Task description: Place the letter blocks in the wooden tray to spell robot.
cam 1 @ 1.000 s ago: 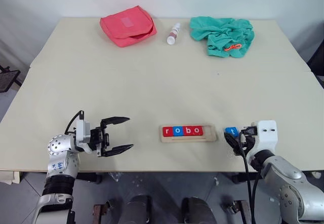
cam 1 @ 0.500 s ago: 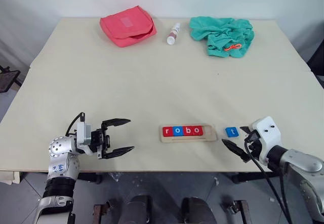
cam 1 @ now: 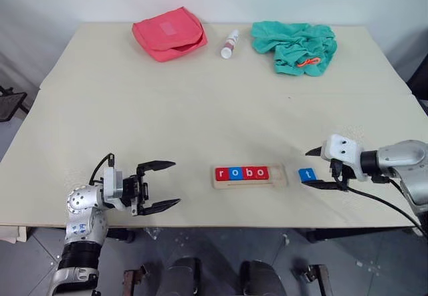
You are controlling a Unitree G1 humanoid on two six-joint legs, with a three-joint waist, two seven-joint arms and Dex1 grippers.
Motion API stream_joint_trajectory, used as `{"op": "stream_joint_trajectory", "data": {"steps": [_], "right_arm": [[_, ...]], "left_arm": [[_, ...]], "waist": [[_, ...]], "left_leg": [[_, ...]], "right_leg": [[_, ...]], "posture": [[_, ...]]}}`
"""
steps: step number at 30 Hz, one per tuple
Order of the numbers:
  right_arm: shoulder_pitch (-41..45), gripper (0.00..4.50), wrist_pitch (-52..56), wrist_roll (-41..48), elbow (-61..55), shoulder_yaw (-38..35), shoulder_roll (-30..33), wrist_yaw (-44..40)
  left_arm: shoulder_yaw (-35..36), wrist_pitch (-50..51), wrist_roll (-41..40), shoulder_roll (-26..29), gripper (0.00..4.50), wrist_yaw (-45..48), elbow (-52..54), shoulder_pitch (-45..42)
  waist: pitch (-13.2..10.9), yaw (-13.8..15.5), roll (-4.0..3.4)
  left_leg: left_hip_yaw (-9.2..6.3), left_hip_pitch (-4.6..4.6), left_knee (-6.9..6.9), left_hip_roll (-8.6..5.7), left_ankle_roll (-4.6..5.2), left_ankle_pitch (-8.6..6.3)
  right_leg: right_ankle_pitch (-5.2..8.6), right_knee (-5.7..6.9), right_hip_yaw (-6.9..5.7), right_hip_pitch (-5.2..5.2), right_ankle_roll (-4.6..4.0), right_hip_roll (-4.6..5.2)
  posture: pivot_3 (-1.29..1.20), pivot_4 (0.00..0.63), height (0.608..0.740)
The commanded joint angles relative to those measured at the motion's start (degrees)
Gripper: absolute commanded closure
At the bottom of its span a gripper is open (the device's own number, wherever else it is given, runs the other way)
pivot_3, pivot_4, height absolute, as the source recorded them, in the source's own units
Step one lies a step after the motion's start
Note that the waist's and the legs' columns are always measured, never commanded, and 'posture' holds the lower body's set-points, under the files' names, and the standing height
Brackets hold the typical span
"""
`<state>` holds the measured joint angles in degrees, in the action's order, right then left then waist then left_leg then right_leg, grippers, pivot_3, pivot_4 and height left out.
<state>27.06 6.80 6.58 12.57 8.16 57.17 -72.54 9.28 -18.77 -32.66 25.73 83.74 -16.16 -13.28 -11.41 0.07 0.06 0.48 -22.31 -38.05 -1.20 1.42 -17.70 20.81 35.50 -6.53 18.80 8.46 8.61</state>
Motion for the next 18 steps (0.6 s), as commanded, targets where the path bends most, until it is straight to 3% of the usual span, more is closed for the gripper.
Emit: {"op": "stream_joint_trajectory", "data": {"steps": [1, 9, 18], "right_arm": [[3.50, 0.03, -4.14, -2.60, 4.67, 2.23, 0.16, -4.45], [10.21, 0.03, -11.64, -7.72, 14.88, 6.33, -1.05, -8.50], [9.53, 0.03, -11.46, -7.56, 14.41, 6.43, -1.49, -10.81]], "left_arm": [[1.09, -0.09, -0.53, 0.43, 0.00, -1.59, 3.07, 1.89], [1.42, 0.40, -0.58, 0.27, 0.00, -5.06, 8.44, 6.90], [1.52, 0.30, -0.72, 0.71, 0.00, -5.94, 8.97, 7.36]], "waist": [[0.00, -0.05, 0.00], [0.00, -0.04, 0.00], [0.01, 0.20, 0.01]], "left_leg": [[0.01, 0.00, 0.00, -0.01, 0.00, 0.00], [-0.01, 0.05, -0.07, 0.01, 0.00, -0.01], [-0.10, 0.05, -0.14, 0.00, -0.01, -0.01]], "right_leg": [[0.00, -0.01, 0.00, -0.01, 0.00, 0.01], [0.00, -0.09, -0.03, -0.13, 0.00, 0.00], [0.00, -0.11, -0.10, -0.22, 0.00, 0.00]], "posture": [[0.00, 0.150, 0.740], [0.00, 0.150, 0.740], [0.00, 0.150, 0.740]]}}
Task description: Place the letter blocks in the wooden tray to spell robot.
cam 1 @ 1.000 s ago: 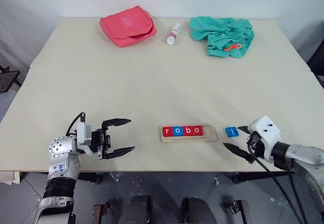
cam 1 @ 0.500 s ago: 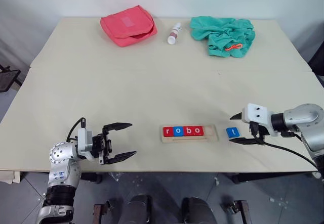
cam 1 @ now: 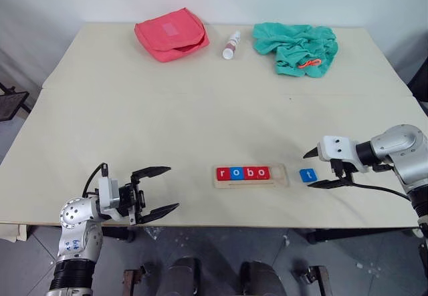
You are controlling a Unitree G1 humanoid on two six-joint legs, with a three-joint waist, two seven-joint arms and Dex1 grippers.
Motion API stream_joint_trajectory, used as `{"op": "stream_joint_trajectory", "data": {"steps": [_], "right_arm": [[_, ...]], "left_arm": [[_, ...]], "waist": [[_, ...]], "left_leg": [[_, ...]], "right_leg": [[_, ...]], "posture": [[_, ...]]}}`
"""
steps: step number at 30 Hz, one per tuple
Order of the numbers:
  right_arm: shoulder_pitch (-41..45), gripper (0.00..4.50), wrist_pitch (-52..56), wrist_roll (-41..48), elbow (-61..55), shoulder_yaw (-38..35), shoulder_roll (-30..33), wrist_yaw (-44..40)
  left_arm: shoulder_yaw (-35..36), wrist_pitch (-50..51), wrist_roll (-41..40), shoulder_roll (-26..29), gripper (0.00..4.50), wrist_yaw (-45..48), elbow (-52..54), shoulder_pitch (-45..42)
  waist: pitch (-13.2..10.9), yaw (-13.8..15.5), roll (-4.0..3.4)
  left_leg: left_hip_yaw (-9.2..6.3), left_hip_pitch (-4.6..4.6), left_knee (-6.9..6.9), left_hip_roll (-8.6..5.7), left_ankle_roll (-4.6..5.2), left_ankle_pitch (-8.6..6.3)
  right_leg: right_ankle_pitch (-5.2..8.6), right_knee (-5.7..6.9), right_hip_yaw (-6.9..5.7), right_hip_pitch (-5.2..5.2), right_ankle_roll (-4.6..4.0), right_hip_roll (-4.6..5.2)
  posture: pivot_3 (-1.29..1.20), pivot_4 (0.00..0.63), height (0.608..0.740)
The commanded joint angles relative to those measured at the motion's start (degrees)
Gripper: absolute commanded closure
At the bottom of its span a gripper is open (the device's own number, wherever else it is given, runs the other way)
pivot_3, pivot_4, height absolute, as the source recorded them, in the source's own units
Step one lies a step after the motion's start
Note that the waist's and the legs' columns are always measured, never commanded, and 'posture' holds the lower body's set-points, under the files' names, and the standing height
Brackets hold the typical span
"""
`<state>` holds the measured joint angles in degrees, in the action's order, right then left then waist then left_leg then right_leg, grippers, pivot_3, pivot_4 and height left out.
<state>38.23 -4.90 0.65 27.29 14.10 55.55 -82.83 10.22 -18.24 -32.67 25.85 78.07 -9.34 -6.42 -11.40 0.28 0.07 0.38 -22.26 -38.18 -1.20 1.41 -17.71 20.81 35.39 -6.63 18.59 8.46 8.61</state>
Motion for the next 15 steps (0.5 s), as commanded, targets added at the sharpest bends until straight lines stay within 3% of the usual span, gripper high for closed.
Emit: {"op": "stream_joint_trajectory", "data": {"steps": [1, 6, 7, 9, 15], "right_arm": [[-1.85, 0.03, 0.40, -1.61, -0.56, 0.38, 0.08, -0.29], [-4.91, 0.03, 2.13, -1.89, -4.39, -0.52, 0.83, 0.69], [-5.23, 0.19, 3.13, -1.92, -4.88, -0.73, 0.81, 0.89], [-5.67, 0.59, 3.84, -2.23, -5.61, -1.03, 0.77, 1.31], [-5.76, 2.56, 6.01, -2.21, -6.97, -1.51, 0.35, 1.64]], "left_arm": [[0.58, -0.26, -0.72, 0.60, 0.00, -0.29, 2.11, 0.49], [0.40, -0.34, -0.67, 0.56, 0.00, -0.25, 1.82, 0.25], [0.35, -0.37, -0.65, 0.55, 0.00, -0.17, 1.65, 0.13], [0.26, -0.44, -0.60, 0.53, 0.00, -0.01, 1.32, -0.12], [-0.07, -0.50, -0.32, 0.23, 0.00, 0.16, 0.14, -1.56]], "waist": [[0.00, 0.01, 0.00], [0.02, -0.01, 0.04], [0.03, -0.04, 0.06], [0.07, -0.11, 0.12], [0.15, -0.31, 0.26]], "left_leg": [[0.00, 0.00, 0.00, 0.00, 0.00, 0.00], [-0.02, 0.00, 0.01, 0.01, -0.01, -0.01], [-0.02, 0.02, 0.01, 0.01, -0.02, -0.01], [-0.02, 0.03, 0.01, 0.02, -0.02, -0.01], [0.01, 0.09, -0.06, 0.04, -0.03, -0.01]], "right_leg": [[0.00, 0.00, 0.00, 0.00, 0.00, 0.00], [0.00, 0.00, -0.02, -0.01, 0.00, -0.01], [0.00, 0.01, -0.03, -0.02, 0.00, -0.02], [0.00, 0.00, -0.03, -0.03, 0.00, -0.02], [0.00, -0.02, 0.00, -0.11, 0.00, -0.03]], "posture": [[0.00, 0.150, 0.740], [0.00, 0.150, 0.740], [0.00, 0.150, 0.740], [0.00, 0.150, 0.740], [0.00, 0.150, 0.740]]}}
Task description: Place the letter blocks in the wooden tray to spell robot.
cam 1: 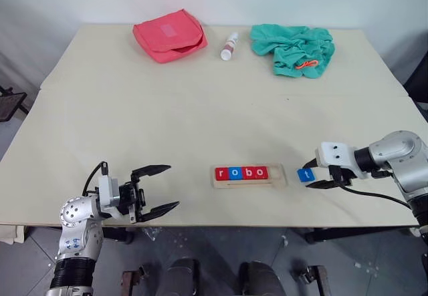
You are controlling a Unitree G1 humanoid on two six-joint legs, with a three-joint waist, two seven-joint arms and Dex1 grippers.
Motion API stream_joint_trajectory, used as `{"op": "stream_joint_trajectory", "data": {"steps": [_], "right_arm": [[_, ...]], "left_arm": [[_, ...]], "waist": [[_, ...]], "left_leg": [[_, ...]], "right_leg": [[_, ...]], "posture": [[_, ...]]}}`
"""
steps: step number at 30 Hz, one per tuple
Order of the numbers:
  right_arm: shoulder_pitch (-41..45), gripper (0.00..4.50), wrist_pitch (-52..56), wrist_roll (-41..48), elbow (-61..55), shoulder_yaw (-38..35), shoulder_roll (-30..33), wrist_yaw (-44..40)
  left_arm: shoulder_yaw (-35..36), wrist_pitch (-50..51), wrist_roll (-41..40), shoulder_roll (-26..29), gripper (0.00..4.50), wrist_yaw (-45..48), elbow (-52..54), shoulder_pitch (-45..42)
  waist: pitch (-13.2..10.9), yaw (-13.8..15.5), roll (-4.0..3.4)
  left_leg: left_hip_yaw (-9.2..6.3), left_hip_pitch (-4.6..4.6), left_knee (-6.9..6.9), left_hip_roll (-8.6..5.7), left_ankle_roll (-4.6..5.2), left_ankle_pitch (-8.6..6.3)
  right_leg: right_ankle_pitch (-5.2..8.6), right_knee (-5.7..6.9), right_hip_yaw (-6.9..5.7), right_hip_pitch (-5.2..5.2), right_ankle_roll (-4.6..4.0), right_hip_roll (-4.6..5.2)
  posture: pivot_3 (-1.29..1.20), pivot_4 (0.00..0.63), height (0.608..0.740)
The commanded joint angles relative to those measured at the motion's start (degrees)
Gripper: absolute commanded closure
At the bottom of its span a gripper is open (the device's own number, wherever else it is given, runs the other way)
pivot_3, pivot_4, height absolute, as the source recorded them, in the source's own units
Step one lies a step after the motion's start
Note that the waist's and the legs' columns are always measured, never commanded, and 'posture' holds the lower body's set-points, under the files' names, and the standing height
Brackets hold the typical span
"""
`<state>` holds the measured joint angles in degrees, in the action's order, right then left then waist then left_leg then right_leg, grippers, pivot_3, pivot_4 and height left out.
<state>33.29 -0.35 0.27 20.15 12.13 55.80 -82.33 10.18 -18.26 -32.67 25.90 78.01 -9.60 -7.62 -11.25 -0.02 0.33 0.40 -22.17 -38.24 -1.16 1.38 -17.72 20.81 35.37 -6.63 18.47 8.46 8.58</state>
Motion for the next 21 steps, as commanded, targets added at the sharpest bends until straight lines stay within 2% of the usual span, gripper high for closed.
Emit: {"op": "stream_joint_trajectory", "data": {"steps": [1, 2, 13, 17, 21], "right_arm": [[-0.73, 2.78, 1.57, -1.86, 0.19, 0.40, 0.09, 1.23], [-0.64, 3.02, 1.67, -1.85, 0.09, 0.25, 0.04, 1.48], [4.29, 3.02, 26.86, 4.21, -15.64, -1.77, -0.73, 1.25], [6.27, 3.02, 32.17, 6.51, -20.10, -0.59, -2.66, 1.62], [6.28, 3.02, 32.24, 6.42, -22.32, 1.64, -3.77, 1.55]], "left_arm": [[-0.11, -0.51, -0.22, 0.11, 0.00, 0.21, 0.26, -0.52], [-0.15, -0.56, -0.21, 0.03, 0.00, 0.23, 0.15, -0.66], [-0.02, -0.97, -0.51, -0.01, 0.00, 2.01, -2.01, -1.97], [0.06, -1.31, -0.36, -0.05, 0.00, 2.55, -3.03, -2.75], [-0.09, -1.56, -0.19, -0.32, 0.00, 2.52, -3.08, -2.97]], "waist": [[0.00, -0.01, 0.00], [0.00, -0.02, 0.00], [-0.16, -0.05, -0.28], [-0.17, 0.03, -0.28], [-0.17, 0.22, -0.28]], "left_leg": [[0.01, 0.00, -0.02, 0.00, 0.00, 0.00], [0.02, 0.00, -0.02, 0.00, 0.00, 0.00], [0.07, -0.08, 0.04, 0.01, 0.00, 0.00], [0.02, -0.09, 0.11, 0.01, -0.02, -0.02], [-0.05, -0.14, 0.10, -0.04, -0.02, -0.02]], "right_leg": [[0.00, 0.00, 0.02, 0.00, 0.00, 0.00], [0.00, 0.00, 0.03, 0.00, 0.00, 0.00], [0.00, 0.00, 0.10, 0.17, 0.00, 0.00], [0.00, 0.01, 0.08, 0.20, 0.00, 0.00], [0.00, 0.01, 0.04, 0.20, 0.00, 0.02]], "posture": [[0.00, 0.150, 0.740], [0.00, 0.150, 0.740], [0.00, 0.150, 0.740], [0.00, 0.150, 0.740], [0.00, 0.150, 0.740]]}}
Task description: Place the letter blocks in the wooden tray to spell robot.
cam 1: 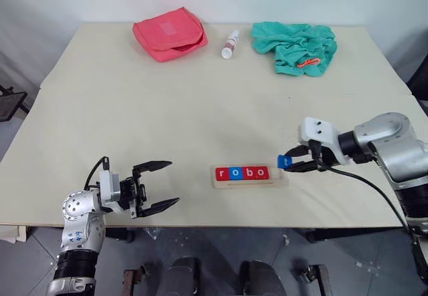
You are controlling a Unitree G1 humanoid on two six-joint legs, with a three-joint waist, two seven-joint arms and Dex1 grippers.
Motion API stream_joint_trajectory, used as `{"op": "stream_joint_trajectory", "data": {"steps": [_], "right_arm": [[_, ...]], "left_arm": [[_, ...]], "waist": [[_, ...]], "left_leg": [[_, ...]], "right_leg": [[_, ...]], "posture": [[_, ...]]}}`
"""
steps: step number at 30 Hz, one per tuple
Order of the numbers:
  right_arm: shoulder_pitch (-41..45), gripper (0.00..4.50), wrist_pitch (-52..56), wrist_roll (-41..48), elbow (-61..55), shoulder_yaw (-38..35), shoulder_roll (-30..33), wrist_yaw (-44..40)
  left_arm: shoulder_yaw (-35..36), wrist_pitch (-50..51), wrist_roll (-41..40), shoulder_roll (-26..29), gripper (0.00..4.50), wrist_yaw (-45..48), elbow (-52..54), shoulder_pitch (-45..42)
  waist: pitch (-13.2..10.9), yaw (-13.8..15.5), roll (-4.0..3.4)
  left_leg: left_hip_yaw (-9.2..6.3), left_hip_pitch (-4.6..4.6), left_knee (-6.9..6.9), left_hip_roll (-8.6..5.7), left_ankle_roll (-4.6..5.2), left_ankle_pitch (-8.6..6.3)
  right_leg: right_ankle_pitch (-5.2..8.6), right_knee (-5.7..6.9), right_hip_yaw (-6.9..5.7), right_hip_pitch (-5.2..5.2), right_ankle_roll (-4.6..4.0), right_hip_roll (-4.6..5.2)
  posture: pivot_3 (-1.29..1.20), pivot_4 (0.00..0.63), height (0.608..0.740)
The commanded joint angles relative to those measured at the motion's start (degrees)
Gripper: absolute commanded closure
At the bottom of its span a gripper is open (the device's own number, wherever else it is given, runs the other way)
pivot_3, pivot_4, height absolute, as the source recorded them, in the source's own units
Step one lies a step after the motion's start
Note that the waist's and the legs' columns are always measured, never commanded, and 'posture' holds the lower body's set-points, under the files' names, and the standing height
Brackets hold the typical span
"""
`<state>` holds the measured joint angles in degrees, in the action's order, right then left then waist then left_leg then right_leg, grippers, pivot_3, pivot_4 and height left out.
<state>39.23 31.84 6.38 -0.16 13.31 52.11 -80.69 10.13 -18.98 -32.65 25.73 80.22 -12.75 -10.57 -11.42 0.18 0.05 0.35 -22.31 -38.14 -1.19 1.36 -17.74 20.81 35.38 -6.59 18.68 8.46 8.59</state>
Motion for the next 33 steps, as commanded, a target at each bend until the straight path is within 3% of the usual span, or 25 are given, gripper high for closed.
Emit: {"op": "stream_joint_trajectory", "data": {"steps": [1, 18, 26, 33], "right_arm": [[0.19, 3.02, -0.45, 0.00, -2.06, 1.11, -0.25, 0.01], [1.30, 3.02, -7.08, -3.23, 3.21, 4.50, -1.26, 0.40], [1.63, 0.17, -6.17, -2.70, 2.78, 3.15, -1.65, 0.43], [-0.72, 0.03, -4.55, -1.23, 0.30, 1.13, 0.07, 0.72]], "left_arm": [[-0.09, -0.87, -0.15, -0.21, 0.00, 0.25, 0.12, 0.02], [-0.09, -1.46, -0.18, -0.64, 0.00, -0.86, 1.83, 1.73], [-0.15, -1.72, -0.11, -0.70, 0.00, -0.71, 1.05, 1.27], [-0.28, -1.77, 0.04, -0.74, 0.00, -0.51, 0.27, 0.50]], "waist": [[0.00, 0.02, 0.00], [0.00, -0.24, 0.00], [0.00, -0.22, 0.00], [0.00, -0.10, 0.00]], "left_leg": [[0.00, -0.01, 0.00, -0.01, 0.00, 0.00], [0.04, -0.01, 0.02, 0.00, 0.00, 0.00], [0.04, -0.01, 0.02, 0.01, 0.00, 0.00], [0.04, -0.01, 0.02, 0.01, 0.00, 0.00]], "right_leg": [[0.00, 0.00, 0.00, 0.00, 0.00, 0.01], [0.00, 0.01, 0.00, 0.03, 0.00, -0.01], [0.00, 0.01, 0.00, 0.04, 0.00, -0.01], [0.00, 0.01, 0.00, 0.04, 0.00, -0.01]], "posture": [[0.00, 0.150, 0.740], [0.00, 0.150, 0.740], [0.00, 0.150, 0.740], [0.00, 0.150, 0.740]]}}
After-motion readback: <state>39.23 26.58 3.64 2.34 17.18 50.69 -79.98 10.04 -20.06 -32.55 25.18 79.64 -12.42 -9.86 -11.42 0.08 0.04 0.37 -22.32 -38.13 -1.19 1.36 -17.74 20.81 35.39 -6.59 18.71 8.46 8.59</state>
